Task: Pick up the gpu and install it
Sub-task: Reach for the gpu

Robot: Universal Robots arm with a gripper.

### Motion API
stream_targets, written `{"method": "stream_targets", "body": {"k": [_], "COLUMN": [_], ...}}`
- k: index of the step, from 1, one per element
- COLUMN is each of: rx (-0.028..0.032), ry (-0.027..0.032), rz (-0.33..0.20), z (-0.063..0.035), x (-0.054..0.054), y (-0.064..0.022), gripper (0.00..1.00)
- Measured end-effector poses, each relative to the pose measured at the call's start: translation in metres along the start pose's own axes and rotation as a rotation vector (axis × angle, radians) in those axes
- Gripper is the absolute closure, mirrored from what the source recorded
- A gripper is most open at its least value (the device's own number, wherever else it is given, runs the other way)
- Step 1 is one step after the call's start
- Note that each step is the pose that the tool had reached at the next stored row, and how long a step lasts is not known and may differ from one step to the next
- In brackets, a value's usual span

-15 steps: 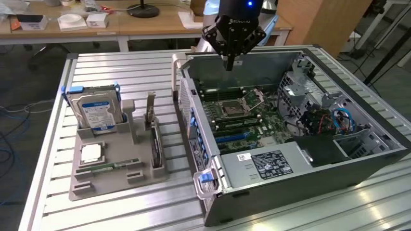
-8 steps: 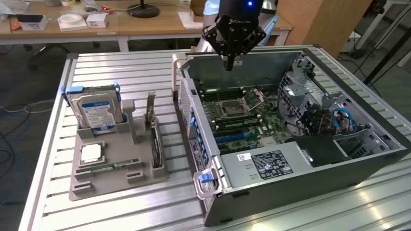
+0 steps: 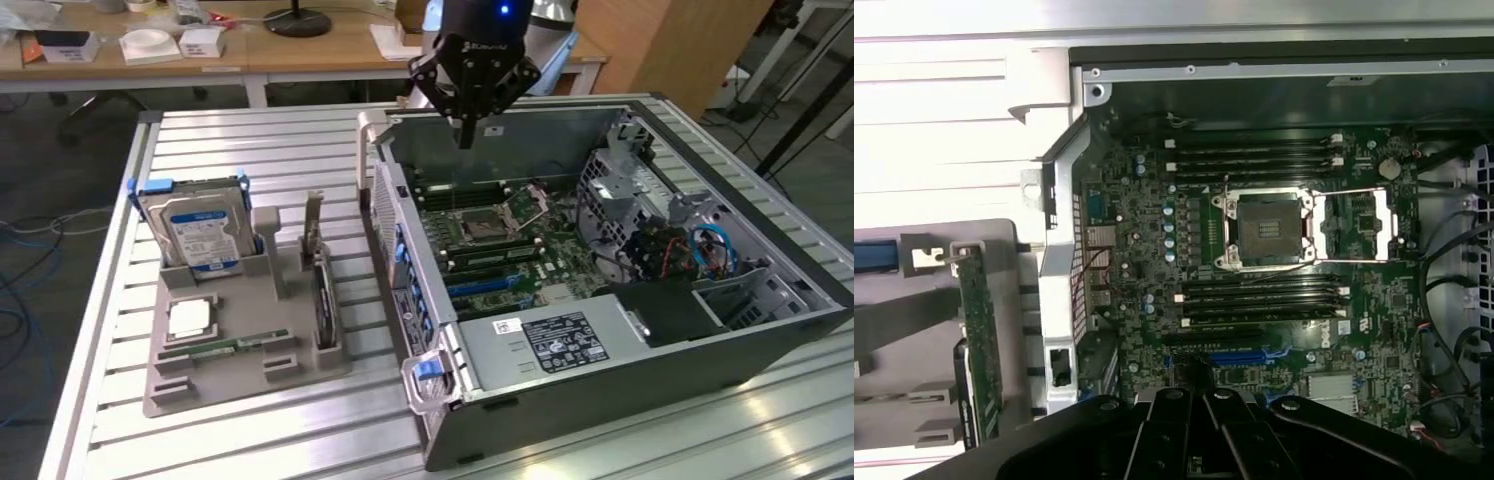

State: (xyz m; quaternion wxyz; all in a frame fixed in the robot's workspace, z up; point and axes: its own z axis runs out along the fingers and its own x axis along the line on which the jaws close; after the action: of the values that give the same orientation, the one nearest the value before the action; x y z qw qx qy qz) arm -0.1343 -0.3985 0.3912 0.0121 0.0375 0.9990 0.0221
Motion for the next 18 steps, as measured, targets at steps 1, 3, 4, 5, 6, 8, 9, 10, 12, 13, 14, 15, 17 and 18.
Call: {"method": "stream_targets", "body": {"k": [1, 3, 4, 5, 6, 8, 9, 10, 12, 13, 14, 15, 17, 18], "rx": [0.0002, 0.0003, 0.0002, 0.0002, 0.0003, 0.0005, 0.0007, 0.001, 0.0017, 0.0021, 0.0024, 0.0026, 0.0031, 0.0032], "ry": [0.0001, 0.0002, 0.0001, 0.0001, 0.0002, 0.0001, 0.0001, 0.0, 0.0, 0.0, 0.0, -0.0001, -0.0001, 0.0], "rz": [0.0, 0.0, 0.0, 0.0, 0.0, 0.0, 0.0, 0.0, 0.0, 0.0, 0.0, 0.0, 0.0, 0.0], "z": [0.0001, 0.0001, 0.0003, 0.0004, 0.0004, 0.0007, 0.0009, 0.0011, 0.0017, 0.002, 0.0023, 0.0028, 0.004, 0.0048], "x": [0.0, 0.003, 0.005, 0.007, 0.01, 0.017, 0.02, 0.024, 0.033, 0.038, 0.042, 0.047, 0.056, 0.06], "y": [0.0, -0.0003, -0.0004, -0.0005, -0.0006, -0.001, -0.0013, -0.0015, -0.0019, -0.0022, -0.0025, -0.0027, -0.0034, -0.0037], "gripper": [0.89, 0.89, 0.89, 0.89, 0.89, 0.89, 0.89, 0.89, 0.89, 0.89, 0.89, 0.89, 0.89, 0.89]}}
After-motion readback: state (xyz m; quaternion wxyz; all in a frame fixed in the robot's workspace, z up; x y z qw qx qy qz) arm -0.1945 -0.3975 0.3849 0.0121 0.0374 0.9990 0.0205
